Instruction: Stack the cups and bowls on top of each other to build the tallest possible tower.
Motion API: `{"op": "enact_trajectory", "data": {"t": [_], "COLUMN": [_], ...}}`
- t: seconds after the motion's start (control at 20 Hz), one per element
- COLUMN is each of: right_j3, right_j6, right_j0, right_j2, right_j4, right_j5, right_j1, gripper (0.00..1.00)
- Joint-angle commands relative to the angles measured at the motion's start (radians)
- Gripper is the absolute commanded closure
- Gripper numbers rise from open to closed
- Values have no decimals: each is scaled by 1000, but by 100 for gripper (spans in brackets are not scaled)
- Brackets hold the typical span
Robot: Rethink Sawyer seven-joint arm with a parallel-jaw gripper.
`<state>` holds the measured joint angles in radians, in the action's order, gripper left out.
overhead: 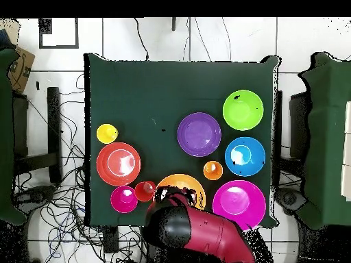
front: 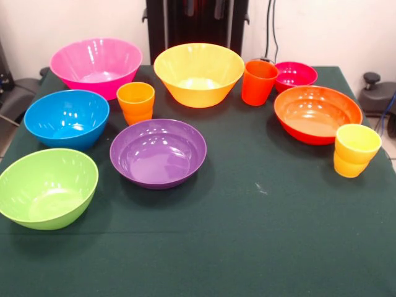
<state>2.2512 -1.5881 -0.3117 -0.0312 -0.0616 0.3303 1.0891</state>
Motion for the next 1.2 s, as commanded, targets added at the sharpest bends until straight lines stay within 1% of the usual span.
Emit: {"op": "enact_trajectory", "data": {"t": [0.05, 0.3, 0.5, 0.7, 0.85, 0.95, 1.05, 1.2], "right_j3": [8, 19, -1, -4, 10, 9, -4, -30], "right_j6": [45, 33, 21, -41, -109, -104, -71, -56], "right_j0": [-33, -44, -42, -11, 32, 30, 24, 35], "right_j2": [168, 218, 223, 200, 166, 189, 225, 230], "right_j4": [-101, -122, -159, -163, -164, -170, -182, -196], "right_j5": [-16, -21, -32, -41, -106, -151, -158, -154], "right_j1": [-76, -80, -106, -137, -171, -207, -241, -270], "gripper": [0, 0, 0, 0, 0, 0, 0, 0]}}
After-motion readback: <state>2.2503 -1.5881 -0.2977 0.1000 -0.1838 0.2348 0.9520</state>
